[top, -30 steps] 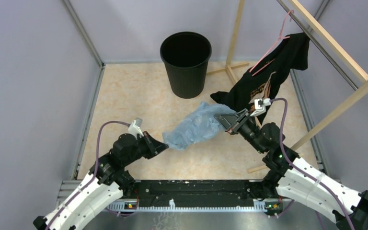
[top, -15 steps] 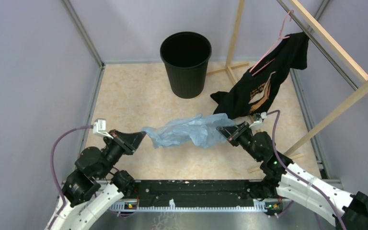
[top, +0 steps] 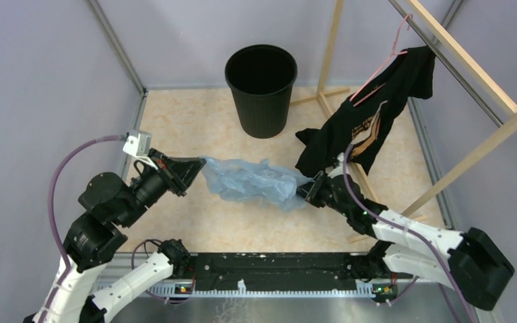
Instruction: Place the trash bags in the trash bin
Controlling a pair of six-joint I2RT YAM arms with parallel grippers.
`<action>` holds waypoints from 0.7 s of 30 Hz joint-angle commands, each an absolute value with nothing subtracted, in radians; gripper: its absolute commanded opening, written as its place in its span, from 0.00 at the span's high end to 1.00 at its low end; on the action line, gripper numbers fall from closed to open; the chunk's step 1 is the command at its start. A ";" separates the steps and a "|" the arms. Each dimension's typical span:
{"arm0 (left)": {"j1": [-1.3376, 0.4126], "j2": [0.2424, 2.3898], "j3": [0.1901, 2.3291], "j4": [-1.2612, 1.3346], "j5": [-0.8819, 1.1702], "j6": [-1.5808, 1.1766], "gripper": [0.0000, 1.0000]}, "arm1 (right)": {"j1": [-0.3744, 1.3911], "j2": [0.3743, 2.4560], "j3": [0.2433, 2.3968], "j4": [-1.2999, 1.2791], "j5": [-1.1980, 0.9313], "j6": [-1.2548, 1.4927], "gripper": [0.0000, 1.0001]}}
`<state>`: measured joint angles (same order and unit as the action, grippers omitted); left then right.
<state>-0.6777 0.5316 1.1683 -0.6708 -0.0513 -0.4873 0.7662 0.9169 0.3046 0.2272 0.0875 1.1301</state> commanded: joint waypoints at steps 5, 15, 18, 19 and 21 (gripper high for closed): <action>-0.678 0.620 1.153 -0.561 0.051 -0.466 1.00 | 0.759 1.066 0.562 -0.062 -0.032 0.735 0.44; -0.678 0.730 1.138 -0.585 -0.019 -0.509 1.00 | 0.765 0.816 0.763 -0.467 -0.086 0.405 0.07; -0.678 0.771 1.154 -0.600 -0.012 -0.488 1.00 | 0.819 0.818 0.777 -0.269 -0.268 0.388 0.06; -0.678 0.787 1.164 -0.608 -0.013 -0.488 1.00 | 0.847 0.835 0.787 -0.197 -0.302 0.392 0.06; -0.678 0.818 1.183 -0.613 -0.006 -0.483 1.00 | 0.910 0.894 0.837 -0.091 -0.339 0.371 0.05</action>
